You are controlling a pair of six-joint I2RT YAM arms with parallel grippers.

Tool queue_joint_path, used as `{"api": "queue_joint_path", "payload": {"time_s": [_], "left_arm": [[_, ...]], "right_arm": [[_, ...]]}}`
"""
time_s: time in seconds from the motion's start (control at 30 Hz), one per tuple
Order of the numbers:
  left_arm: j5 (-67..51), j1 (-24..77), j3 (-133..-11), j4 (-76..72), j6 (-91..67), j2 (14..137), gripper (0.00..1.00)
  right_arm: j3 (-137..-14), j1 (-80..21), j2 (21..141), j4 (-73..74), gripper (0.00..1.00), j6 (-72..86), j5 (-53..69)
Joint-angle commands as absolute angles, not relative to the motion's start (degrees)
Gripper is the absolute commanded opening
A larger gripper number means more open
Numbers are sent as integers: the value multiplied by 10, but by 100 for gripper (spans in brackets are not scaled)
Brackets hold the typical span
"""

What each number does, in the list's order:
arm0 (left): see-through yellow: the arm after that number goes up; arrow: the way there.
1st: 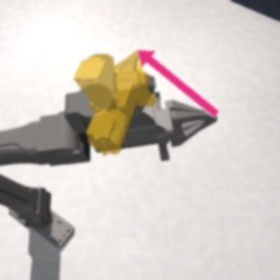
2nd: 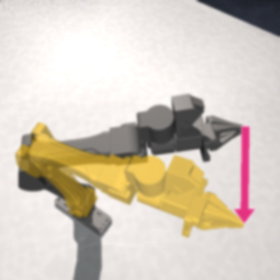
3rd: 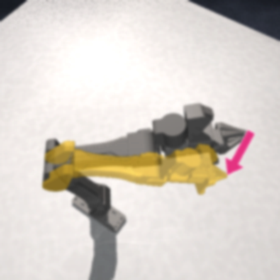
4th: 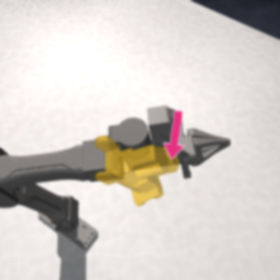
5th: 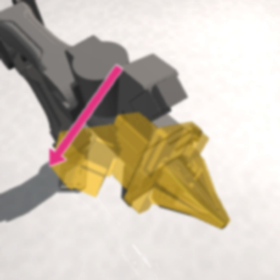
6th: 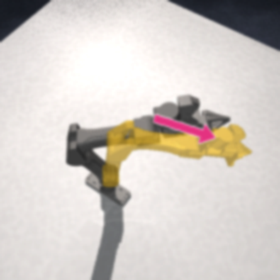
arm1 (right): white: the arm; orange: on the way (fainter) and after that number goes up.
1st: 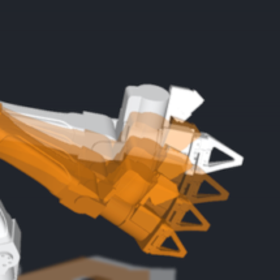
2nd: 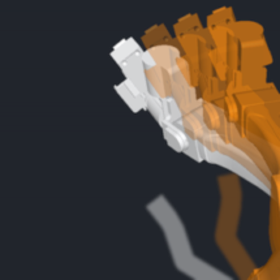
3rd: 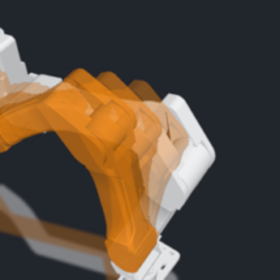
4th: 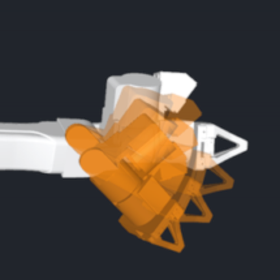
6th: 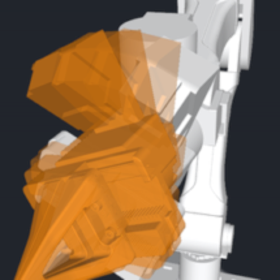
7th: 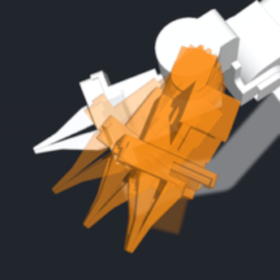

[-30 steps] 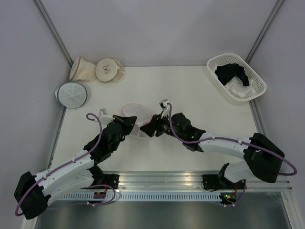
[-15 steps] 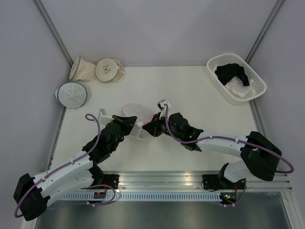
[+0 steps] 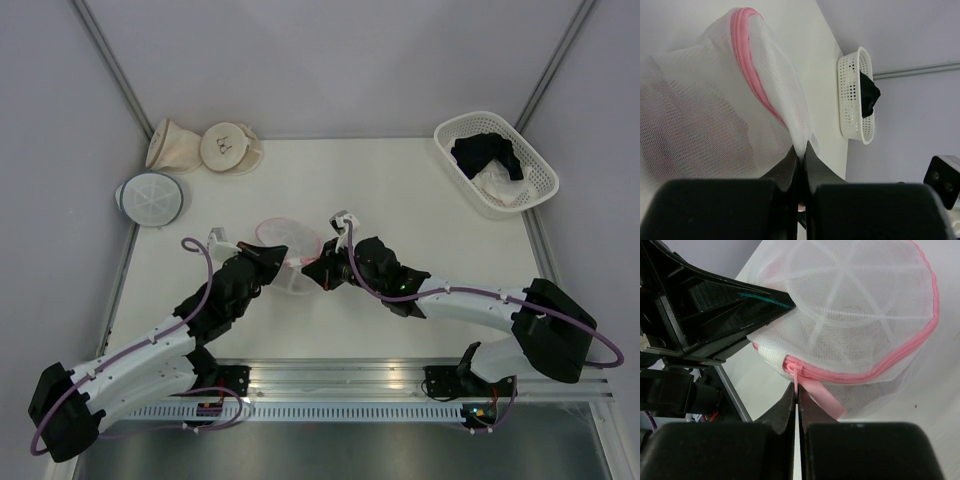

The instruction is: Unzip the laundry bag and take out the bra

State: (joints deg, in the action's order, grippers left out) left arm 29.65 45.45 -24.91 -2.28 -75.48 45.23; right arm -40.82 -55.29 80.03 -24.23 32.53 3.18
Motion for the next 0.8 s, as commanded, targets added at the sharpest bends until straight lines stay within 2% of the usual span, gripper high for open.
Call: {"api": "queue_joint_path", "payload": {"time_s": [0.0,0.17,0.27,0.43,0.47,0.77], "left_arm": [[299,454,-250,-41,-687,440,2],[238,438,-245,-107,-563,442,2],[158,412,-251,-121,-497,450,2],[3,343,-277,-117,-417,471,2],[-62,330,-279,-119,-395,476,2],[-324,211,-301,-160,-338,549,2]], "right_arm": [[-421,-553,783,-207,0,303,40],[-434,-553,790,-135,1,277,46],[-440,-552,790,-91,0,264,30],[-466,-552,788,-19,0,232,-25],[-468,-552,787,-4,0,228,-34],[-498,-553,814,75,0,207,-146]]}}
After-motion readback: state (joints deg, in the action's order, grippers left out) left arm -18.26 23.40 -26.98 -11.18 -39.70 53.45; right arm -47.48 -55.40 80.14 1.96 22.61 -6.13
